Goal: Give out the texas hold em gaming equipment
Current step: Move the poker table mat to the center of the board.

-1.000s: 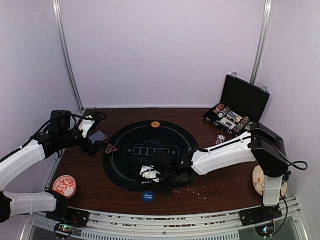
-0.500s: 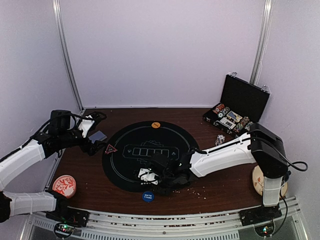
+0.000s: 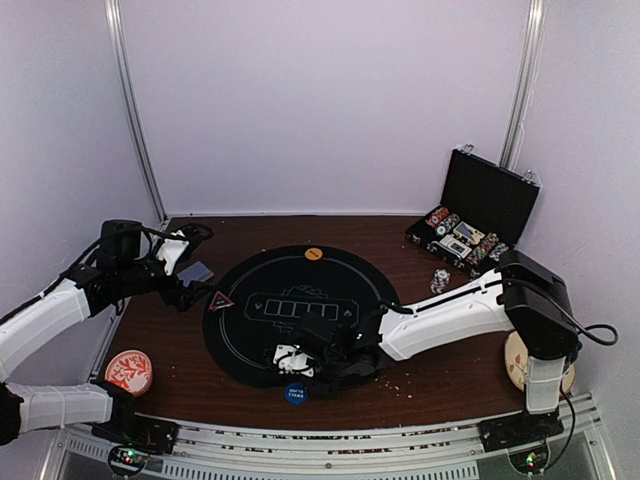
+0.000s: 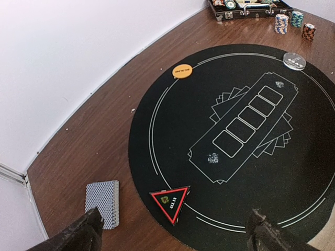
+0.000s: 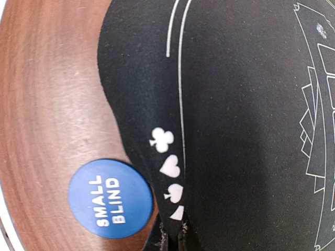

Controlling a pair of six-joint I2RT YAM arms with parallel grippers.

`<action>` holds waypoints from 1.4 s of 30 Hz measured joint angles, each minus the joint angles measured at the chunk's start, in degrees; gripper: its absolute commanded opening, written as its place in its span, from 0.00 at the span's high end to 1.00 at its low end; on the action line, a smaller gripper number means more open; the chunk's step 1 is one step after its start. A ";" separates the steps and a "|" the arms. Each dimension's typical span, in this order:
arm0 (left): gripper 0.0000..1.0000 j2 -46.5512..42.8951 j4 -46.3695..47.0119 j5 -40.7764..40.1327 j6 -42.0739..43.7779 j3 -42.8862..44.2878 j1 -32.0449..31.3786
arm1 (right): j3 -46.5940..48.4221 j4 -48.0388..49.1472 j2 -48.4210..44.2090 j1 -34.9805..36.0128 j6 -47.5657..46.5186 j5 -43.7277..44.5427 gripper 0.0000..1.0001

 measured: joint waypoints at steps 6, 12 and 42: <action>0.02 0.00 0.00 0.00 0.00 0.00 0.00 | -0.33 -0.11 -0.28 1.18 -0.48 -1.51 1.00; 0.02 0.00 0.00 0.00 0.00 0.00 0.00 | -0.85 0.31 -0.59 1.46 -0.81 -2.27 1.00; 0.02 0.00 0.00 -0.24 0.00 0.00 0.00 | -3.72 -1.22 -3.82 6.49 4.90 -4.26 0.19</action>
